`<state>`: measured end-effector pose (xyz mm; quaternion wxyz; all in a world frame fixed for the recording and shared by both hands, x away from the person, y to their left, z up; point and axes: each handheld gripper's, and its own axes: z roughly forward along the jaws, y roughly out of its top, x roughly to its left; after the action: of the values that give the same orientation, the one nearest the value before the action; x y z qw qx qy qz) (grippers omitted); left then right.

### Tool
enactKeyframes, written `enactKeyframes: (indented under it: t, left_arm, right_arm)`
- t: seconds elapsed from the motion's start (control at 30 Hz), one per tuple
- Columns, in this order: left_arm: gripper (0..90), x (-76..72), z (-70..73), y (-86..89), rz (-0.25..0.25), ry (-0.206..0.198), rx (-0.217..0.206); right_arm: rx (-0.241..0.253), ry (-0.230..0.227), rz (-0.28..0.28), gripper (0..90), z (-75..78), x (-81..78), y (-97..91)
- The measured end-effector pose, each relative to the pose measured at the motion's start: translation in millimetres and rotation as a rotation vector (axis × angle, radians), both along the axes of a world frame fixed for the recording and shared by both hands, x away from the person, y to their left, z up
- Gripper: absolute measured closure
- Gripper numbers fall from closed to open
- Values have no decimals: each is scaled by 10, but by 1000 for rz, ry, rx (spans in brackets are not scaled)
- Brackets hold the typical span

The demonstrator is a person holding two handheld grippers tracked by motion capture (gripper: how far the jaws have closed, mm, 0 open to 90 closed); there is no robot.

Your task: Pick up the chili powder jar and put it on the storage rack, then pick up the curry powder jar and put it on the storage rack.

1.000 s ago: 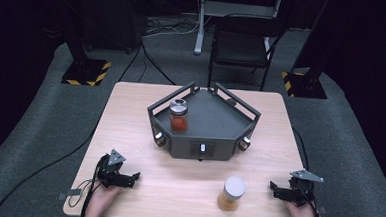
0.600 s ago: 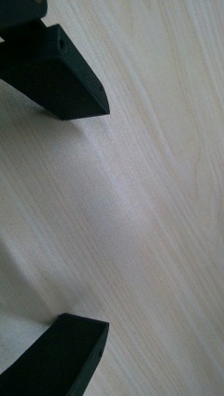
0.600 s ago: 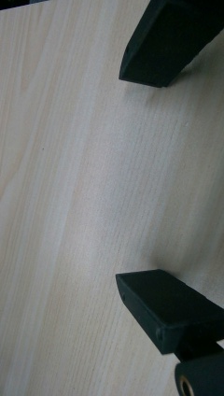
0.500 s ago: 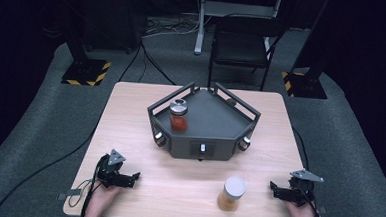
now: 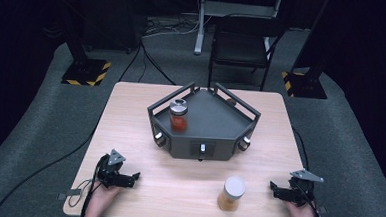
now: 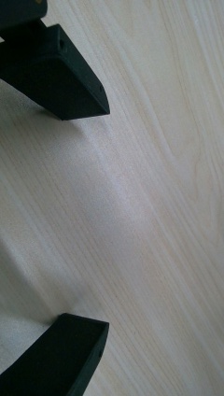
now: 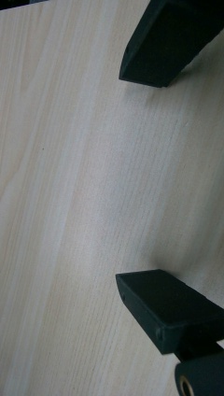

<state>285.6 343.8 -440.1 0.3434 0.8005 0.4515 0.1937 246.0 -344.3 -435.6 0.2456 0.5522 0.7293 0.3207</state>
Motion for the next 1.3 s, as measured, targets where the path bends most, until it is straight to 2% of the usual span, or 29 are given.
enactKeyframes:
  t: [0.83,1.3]
  left_arm:
    - [1,1,1,0,0,0,0]
    - [1,1,1,0,0,0,0]
  right_arm:
    - [0,-4,16,48,-1,-13,-22]
    - [33,-2,50,65,10,-12,-51]
